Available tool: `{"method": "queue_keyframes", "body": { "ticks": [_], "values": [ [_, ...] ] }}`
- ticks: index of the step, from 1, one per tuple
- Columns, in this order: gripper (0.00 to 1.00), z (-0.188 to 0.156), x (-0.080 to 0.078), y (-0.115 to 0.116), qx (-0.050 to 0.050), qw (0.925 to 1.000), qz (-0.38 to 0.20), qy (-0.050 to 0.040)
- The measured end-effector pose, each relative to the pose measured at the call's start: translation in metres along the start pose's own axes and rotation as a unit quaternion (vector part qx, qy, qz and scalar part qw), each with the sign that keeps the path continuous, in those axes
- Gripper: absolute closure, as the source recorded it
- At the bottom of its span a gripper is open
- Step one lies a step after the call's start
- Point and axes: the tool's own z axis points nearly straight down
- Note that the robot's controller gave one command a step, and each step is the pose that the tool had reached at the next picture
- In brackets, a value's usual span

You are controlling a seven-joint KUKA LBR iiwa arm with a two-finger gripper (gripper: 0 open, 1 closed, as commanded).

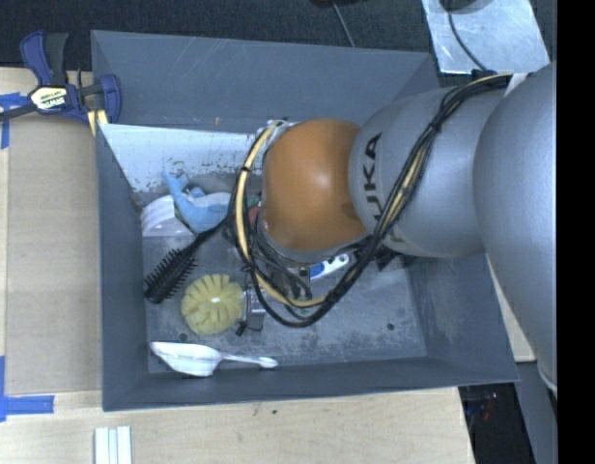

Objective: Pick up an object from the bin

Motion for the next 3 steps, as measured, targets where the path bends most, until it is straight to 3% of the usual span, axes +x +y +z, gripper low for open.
{"method": "queue_keyframes", "body": {
  "ticks": [1,2,3],
  "values": [
    [0.00,-0.005,-0.002,-0.001,-0.001,1.0000,0.002,-0.0040],
    [0.00,0.009,0.013,0.029,-0.001,0.9930,0.118,-0.0009],
    [0.00,0.010,0.020,0.029,0.000,0.9990,0.044,-0.0028]
  ]
}}
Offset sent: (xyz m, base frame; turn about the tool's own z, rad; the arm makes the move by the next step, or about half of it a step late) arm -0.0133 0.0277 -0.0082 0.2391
